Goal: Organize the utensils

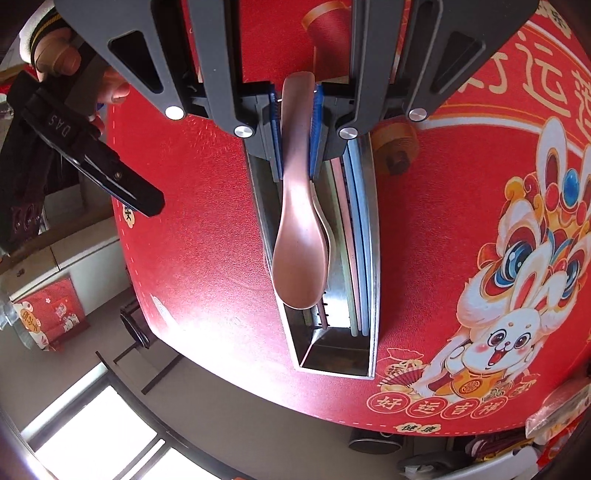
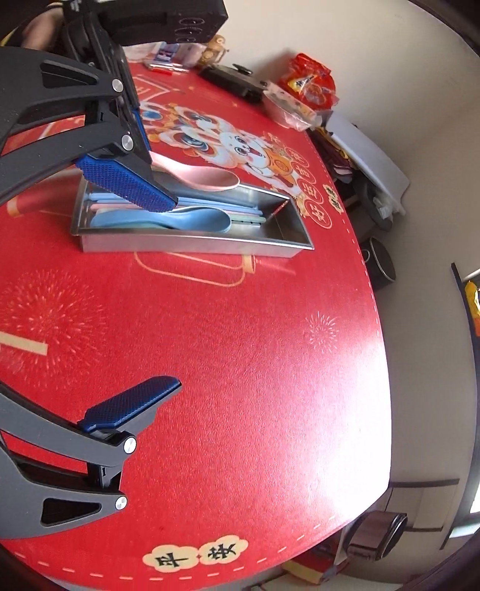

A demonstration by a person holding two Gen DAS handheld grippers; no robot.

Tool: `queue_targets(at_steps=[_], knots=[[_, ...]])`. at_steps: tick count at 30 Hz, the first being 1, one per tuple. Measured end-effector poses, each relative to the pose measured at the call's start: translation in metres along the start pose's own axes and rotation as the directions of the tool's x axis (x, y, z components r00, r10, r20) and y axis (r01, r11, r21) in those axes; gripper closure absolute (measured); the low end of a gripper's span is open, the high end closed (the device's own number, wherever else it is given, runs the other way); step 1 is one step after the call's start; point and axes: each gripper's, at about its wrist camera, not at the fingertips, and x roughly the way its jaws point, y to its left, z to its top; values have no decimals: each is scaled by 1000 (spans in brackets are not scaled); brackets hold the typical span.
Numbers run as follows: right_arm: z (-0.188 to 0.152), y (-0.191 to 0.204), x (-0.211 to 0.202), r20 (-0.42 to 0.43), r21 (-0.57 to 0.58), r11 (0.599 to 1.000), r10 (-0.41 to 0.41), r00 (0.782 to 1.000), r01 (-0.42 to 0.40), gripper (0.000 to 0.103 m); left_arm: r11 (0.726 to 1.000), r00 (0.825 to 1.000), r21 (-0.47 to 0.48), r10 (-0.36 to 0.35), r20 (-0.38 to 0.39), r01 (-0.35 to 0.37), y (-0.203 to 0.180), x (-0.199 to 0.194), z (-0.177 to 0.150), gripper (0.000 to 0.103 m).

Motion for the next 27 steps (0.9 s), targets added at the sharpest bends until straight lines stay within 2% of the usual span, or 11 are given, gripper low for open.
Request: queue_targets(at_steps=[12,20,27], knots=[[-4,-36,-17,23,31,999,-43,999,42,16,996,999,-76,47,-12,-48,-5,23,6,90],[-7,-45,-24,27,45,998,-53,998,51,16,996,998,-64,64,-22,-65,-10,32,5,90],[-2,-31,-34,53,40,997,-63,997,61,16,996,995,8,92,39,-92,-14,2,8,86]])
